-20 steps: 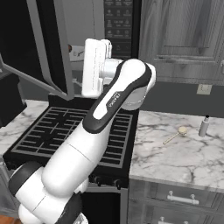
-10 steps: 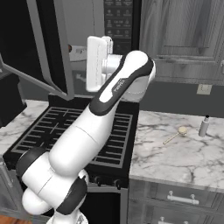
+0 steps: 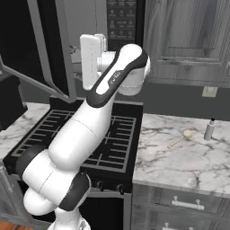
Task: Open the microwave door.
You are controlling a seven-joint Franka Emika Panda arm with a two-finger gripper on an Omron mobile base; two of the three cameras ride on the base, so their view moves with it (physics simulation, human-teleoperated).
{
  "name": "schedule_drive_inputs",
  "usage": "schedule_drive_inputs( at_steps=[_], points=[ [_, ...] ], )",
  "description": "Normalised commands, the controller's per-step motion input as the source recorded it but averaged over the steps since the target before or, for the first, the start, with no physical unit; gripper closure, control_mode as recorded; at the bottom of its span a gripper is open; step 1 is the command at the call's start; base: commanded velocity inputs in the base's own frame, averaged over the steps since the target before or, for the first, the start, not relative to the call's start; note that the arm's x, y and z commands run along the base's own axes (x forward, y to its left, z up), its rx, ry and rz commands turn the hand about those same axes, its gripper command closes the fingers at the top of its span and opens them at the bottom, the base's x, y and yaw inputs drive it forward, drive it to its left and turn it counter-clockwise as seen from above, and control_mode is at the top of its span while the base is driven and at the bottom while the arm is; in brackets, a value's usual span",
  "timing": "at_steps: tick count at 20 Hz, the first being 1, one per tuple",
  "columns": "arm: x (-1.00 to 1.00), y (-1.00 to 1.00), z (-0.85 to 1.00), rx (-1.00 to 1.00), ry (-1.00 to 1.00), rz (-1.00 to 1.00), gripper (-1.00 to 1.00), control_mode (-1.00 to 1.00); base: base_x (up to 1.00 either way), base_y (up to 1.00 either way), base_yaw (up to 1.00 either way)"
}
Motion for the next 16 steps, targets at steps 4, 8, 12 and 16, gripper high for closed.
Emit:
schedule_drive_inputs(
  at_steps=[4, 8, 12, 16],
  points=[
    [-0.01, 0.45, 0.01, 0.0, -0.09, 0.05, -1.0, -1.0, 0.0, 0.0, 0.0],
    [-0.22, 0.37, 0.17, 0.0, -0.06, 0.1, -1.0, -1.0, 0.0, 0.0, 0.0],
    [-0.69, 0.31, 0.28, 0.0, -0.11, 0.14, -1.0, -1.0, 0.0, 0.0, 0.0],
    [-0.98, 0.51, 0.29, 0.0, -0.19, 0.11, -1.0, -1.0, 0.0, 0.0, 0.0]
  ],
)
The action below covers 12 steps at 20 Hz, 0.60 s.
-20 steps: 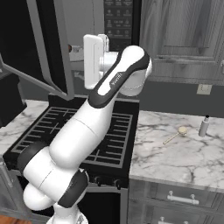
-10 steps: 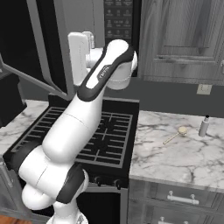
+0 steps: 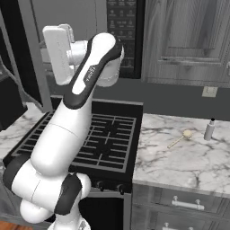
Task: Open the microwave door.
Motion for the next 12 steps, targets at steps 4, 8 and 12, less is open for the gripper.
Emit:
schedule_drive_inputs(
  at_steps=[4, 8, 12],
  points=[
    [-0.94, 0.75, 0.07, 0.0, -0.13, 0.14, -1.0, -1.0, 0.0, 0.0, 0.0],
    [-0.57, 1.0, -0.08, 0.0, -0.01, 0.23, -1.0, -1.0, 0.0, 0.0, 0.0],
    [-0.07, 1.0, -0.38, 0.0, 0.0, 0.1, -1.0, -1.0, 0.0, 0.0, 0.0]
  ],
)
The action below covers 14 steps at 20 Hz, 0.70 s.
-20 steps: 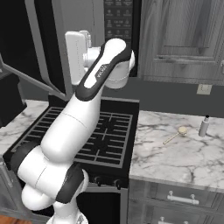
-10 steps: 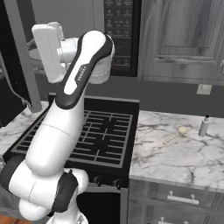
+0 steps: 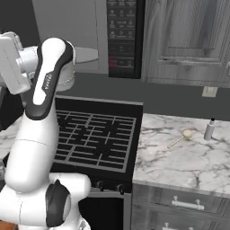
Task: Open the microwave door.
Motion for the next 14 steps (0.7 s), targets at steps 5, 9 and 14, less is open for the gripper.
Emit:
schedule_drive_inputs(
  at_steps=[5, 9, 14],
  points=[
    [0.0, 1.0, -0.38, 0.0, -0.02, 0.0, -1.0, -1.0, 0.0, 0.0, 0.0],
    [0.03, 1.0, -0.16, 0.0, -0.08, 0.0, -1.0, -1.0, 0.0, 0.0, 0.0],
    [0.02, 0.77, 0.0, -0.04, -0.13, -0.07, -1.0, -1.0, 0.0, 0.0, 0.0]
  ],
)
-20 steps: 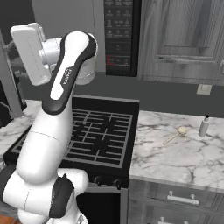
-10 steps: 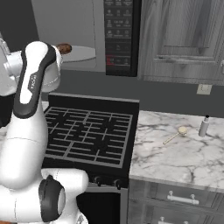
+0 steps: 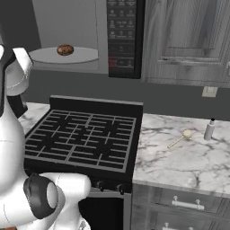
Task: Open the microwave door.
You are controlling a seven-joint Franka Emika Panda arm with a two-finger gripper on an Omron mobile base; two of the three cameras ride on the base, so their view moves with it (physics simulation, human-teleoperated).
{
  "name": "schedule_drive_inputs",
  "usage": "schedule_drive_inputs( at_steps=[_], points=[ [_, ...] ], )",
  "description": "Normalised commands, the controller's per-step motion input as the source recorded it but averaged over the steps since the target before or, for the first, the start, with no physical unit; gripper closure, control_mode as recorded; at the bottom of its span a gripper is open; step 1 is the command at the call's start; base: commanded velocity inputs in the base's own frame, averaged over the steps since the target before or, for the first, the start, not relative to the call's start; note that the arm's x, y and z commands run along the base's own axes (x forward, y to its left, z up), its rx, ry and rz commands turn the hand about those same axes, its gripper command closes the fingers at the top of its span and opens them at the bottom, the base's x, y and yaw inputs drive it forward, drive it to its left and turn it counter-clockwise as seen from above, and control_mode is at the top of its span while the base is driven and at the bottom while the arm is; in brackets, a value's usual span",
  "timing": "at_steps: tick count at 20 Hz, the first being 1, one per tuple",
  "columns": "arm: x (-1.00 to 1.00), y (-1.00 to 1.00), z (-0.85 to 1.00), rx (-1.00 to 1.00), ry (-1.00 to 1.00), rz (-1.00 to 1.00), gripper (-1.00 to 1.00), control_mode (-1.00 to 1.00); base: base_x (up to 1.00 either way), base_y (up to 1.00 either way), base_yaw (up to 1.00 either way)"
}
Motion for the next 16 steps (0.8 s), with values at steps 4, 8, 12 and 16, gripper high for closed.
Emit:
schedule_drive_inputs(
  at_steps=[4, 8, 12, 16],
  points=[
    [0.0, 0.0, 0.0, 0.0, 0.0, 0.0, -1.0, -1.0, 0.0, 0.0, 0.0],
    [0.0, 0.0, 0.0, 0.0, 0.0, 0.0, -1.0, -1.0, 0.0, 0.0, 0.0],
    [0.0, 0.12, 0.0, -0.01, 0.0, 0.0, -1.0, -1.0, 0.0, 0.0, 0.0],
    [0.0, 0.65, 0.0, -0.12, -0.02, 0.0, -1.0, -1.0, 0.0, 0.0, 0.0]
  ],
)
